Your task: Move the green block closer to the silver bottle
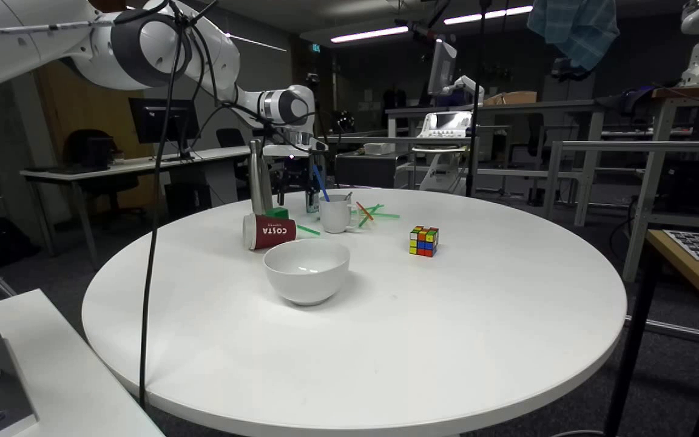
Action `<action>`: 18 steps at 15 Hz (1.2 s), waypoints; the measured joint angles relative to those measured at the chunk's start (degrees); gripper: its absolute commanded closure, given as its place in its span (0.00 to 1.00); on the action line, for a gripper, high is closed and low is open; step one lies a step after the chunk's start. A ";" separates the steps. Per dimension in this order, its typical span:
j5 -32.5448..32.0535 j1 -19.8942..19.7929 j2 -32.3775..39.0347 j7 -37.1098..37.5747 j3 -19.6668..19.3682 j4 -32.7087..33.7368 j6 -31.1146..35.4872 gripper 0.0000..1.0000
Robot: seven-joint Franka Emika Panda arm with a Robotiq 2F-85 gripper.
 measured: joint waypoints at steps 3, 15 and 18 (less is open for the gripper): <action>0.00 -0.04 0.09 0.00 -0.58 0.00 0.00 0.00; 0.02 -0.19 1.14 0.00 -1.72 -0.01 0.00 0.00; 0.02 -0.20 1.71 0.00 -1.75 -0.02 0.00 0.00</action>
